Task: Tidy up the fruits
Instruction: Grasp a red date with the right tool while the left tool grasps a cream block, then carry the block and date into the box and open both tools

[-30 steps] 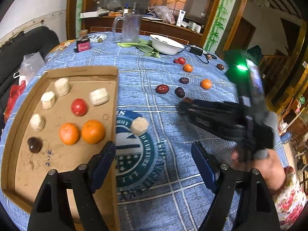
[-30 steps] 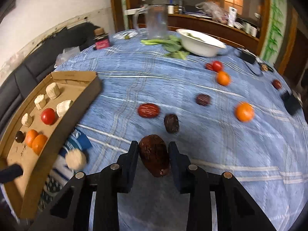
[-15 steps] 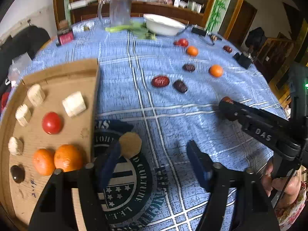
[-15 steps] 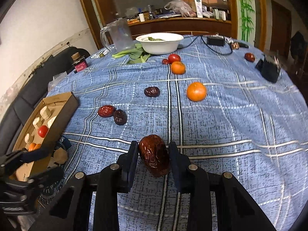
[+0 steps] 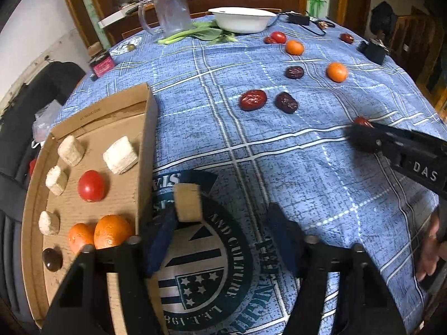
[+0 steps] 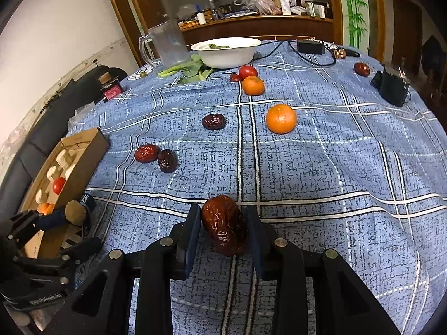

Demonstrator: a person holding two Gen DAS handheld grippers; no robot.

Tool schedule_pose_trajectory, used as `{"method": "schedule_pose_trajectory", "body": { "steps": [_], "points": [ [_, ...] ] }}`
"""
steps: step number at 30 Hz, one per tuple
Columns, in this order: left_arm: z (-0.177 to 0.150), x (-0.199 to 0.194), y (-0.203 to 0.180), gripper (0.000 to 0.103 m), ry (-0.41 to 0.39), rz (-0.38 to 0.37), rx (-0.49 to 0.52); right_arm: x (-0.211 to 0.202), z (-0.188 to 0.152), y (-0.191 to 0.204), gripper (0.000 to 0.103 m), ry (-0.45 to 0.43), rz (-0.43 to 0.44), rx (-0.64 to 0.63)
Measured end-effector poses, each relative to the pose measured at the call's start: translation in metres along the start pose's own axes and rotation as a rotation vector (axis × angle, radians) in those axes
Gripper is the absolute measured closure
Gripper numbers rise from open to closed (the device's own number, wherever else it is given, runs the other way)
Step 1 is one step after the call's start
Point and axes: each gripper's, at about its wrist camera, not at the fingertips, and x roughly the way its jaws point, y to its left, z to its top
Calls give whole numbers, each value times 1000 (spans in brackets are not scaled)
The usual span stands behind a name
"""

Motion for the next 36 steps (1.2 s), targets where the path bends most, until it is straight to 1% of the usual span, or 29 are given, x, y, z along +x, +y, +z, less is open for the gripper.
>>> {"method": "schedule_pose_trajectory", "body": {
  "steps": [1, 2, 3, 4, 5, 6, 8, 10, 14, 17, 19, 22, 23, 25, 31, 36],
  "points": [
    [-1, -2, 4, 70, -13, 24, -15, 0, 0, 0, 67, -1, 1, 1],
    [-1, -4, 11, 75, -24, 12, -40, -1, 0, -1, 67, -1, 2, 2],
    [-2, -6, 15, 83, -32, -4, -57, -1, 0, 0, 67, -2, 2, 1],
    [-3, -9, 23, 83, -39, -40, -87, -1, 0, 0, 67, -3, 0, -2],
    [-5, -12, 30, 84, -40, -92, -118, -1, -1, 1, 67, -3, -3, -6],
    [-6, -14, 32, 84, -46, -111, -130, -2, -1, 2, 67, -4, -4, -13],
    [-11, -21, 36, 86, -73, -121, -134, -3, -3, 5, 67, -7, -4, -23],
    [-13, -23, 36, 86, -86, -156, -141, -4, -3, 8, 67, -13, -4, -34],
    [-10, -16, 27, 85, -67, -135, -130, -4, -4, 10, 67, -11, -6, -44],
    [-8, -4, 20, 81, -22, -109, -115, -3, -4, 9, 67, -7, -5, -37],
    [-8, -2, 13, 80, -27, -71, -87, -2, -4, 8, 67, -2, -2, -32],
    [-9, -3, 11, 81, -39, -48, -85, -2, -4, 7, 67, 1, 3, -29],
    [-10, -3, 11, 81, -43, -43, -87, -2, -4, 7, 67, 2, 3, -30],
    [-12, -5, 12, 87, -58, -31, -90, -2, -4, 7, 67, 2, 3, -31],
    [-20, -14, 13, 87, -78, -86, -118, -3, -5, 11, 68, -8, 12, -47],
    [-29, -33, 16, 87, -105, -137, -135, -20, -10, 14, 68, -62, 38, -29]
  ]
}}
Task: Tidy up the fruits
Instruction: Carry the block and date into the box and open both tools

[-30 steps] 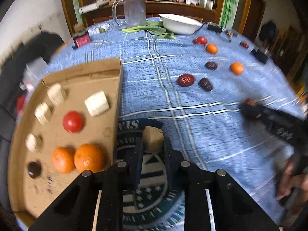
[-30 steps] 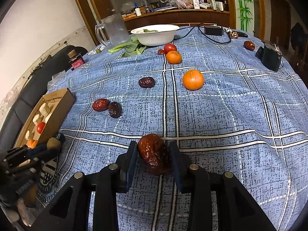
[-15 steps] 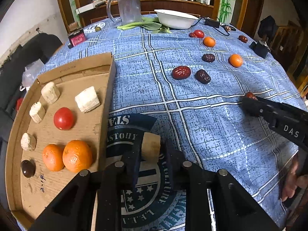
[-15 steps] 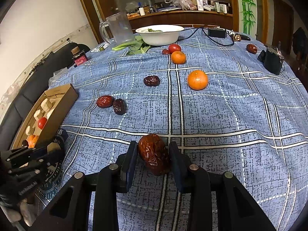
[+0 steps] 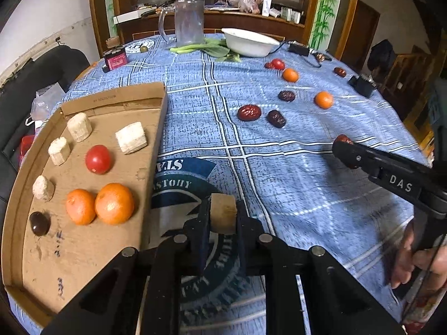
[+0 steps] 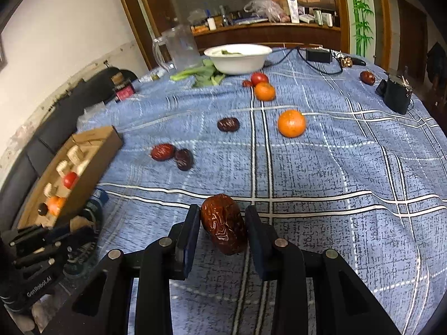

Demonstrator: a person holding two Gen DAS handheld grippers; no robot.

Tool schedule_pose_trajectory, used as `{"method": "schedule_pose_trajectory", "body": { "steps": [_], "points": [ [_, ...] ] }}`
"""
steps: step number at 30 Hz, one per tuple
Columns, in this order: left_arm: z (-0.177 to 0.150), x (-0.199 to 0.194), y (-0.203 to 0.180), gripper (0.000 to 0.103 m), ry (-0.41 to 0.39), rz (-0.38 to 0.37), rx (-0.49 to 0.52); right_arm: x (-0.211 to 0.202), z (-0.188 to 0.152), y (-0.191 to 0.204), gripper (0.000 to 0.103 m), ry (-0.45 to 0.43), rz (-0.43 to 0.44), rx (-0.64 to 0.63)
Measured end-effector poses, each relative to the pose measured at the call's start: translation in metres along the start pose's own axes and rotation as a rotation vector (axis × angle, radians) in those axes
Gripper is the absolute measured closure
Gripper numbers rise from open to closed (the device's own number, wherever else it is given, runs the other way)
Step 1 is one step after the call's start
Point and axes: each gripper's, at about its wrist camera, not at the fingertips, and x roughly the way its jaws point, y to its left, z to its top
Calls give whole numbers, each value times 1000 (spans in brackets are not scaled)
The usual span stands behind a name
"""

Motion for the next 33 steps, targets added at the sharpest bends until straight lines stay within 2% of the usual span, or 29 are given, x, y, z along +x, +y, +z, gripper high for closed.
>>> {"method": "schedule_pose_trajectory", "body": {
  "steps": [10, 14, 20, 28, 33],
  "points": [
    [-15, -59, 38, 87, -94, -72, -70, -34, -21, 26, 67, 17, 38, 36],
    [-18, -73, 64, 87, -113, -54, -96, -54, -20, 49, 67, -4, 52, -1],
    [-25, -89, 111, 87, -148, 11, -143, -58, -9, 92, 67, 4, 116, -63],
    [-30, -78, 185, 87, -117, 90, -268, -37, 6, 165, 67, 36, 222, -187],
    [-31, -64, 203, 87, -83, 104, -286, -8, 7, 208, 67, 82, 282, -255]
  ]
}}
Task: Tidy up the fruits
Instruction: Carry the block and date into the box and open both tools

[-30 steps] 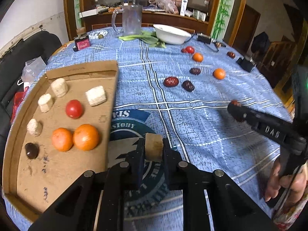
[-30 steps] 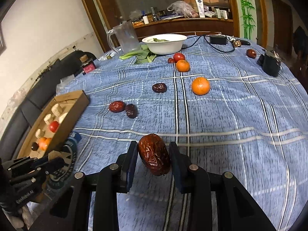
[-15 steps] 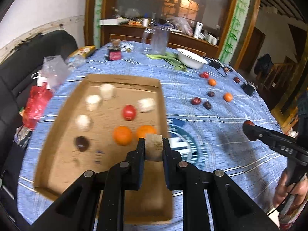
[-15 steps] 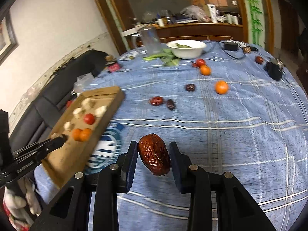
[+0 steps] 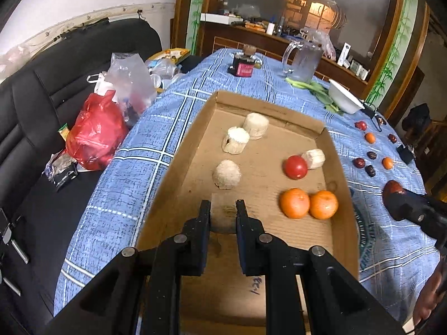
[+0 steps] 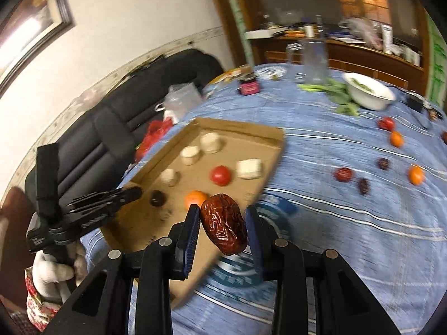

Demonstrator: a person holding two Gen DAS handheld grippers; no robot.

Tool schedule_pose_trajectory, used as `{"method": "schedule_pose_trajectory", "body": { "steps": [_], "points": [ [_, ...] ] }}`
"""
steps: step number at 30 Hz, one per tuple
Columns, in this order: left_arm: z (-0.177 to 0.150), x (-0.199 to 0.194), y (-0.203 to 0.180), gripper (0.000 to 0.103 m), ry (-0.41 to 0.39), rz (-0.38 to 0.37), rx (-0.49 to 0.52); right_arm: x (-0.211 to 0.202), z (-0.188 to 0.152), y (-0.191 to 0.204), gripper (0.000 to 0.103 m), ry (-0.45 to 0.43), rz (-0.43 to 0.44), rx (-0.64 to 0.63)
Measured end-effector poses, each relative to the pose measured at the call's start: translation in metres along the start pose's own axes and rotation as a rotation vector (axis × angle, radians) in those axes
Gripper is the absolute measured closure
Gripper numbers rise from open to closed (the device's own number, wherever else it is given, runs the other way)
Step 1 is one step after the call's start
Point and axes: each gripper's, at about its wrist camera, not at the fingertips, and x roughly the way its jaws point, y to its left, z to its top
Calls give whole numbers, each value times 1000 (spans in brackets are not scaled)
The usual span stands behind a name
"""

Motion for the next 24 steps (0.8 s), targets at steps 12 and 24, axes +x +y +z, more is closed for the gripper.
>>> {"method": "schedule_pose_trajectory", "body": {
  "steps": [12, 24],
  "points": [
    [9, 28, -12, 87, 16, 57, 49, 76, -14, 33, 66, 133, 15, -81],
    [7, 11, -3, 56, -13, 70, -7, 88, -28, 48, 64, 122, -42, -181]
  ]
}}
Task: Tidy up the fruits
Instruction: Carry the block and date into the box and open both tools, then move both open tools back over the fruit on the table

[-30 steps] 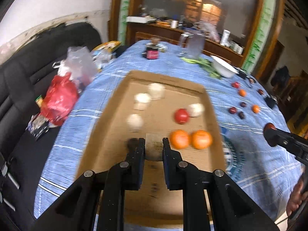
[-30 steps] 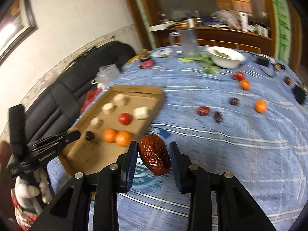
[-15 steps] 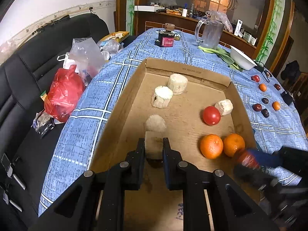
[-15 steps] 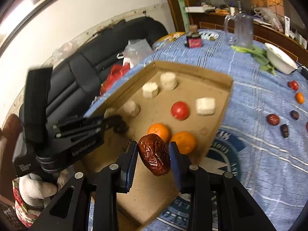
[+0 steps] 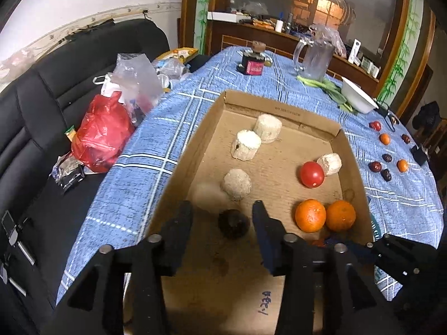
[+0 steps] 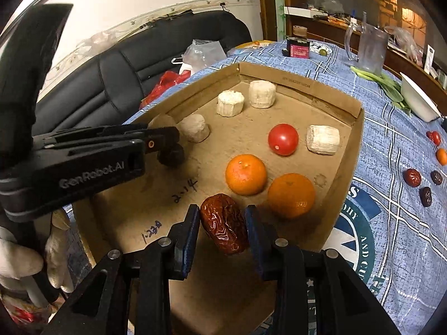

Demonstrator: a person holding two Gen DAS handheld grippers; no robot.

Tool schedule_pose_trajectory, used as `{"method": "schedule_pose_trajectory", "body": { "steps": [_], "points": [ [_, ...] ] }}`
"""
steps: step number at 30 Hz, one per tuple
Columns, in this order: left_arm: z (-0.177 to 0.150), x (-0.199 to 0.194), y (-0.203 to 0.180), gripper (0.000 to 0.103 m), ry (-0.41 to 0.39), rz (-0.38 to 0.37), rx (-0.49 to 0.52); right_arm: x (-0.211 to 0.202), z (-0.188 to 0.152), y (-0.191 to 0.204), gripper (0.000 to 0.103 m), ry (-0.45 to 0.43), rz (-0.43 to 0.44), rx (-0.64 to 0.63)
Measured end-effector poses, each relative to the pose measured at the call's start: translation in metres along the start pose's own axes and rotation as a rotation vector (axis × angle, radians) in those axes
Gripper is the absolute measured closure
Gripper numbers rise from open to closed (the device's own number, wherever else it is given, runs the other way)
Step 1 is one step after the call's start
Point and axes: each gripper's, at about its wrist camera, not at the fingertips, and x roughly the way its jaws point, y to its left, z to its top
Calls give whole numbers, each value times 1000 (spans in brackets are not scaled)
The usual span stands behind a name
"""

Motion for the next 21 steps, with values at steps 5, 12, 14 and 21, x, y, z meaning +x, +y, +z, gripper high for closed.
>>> {"method": "schedule_pose_trajectory", "body": {
  "steps": [5, 12, 14, 21],
  "points": [
    [-3, -30, -4, 31, -58, 31, -18, -20, -3, 1, 52, -51, 3, 10],
    [-18, -77, -34, 22, -144, 84, 35, -72, -34, -22, 45, -145, -31, 120],
    [-24, -90, -51, 22, -174, 93, 69, -84, -44, -34, 45, -158, -45, 173],
    [-36, -119, -107, 22, -238, 92, 196, -136, -76, -75, 44, -222, -111, 323]
  ]
}}
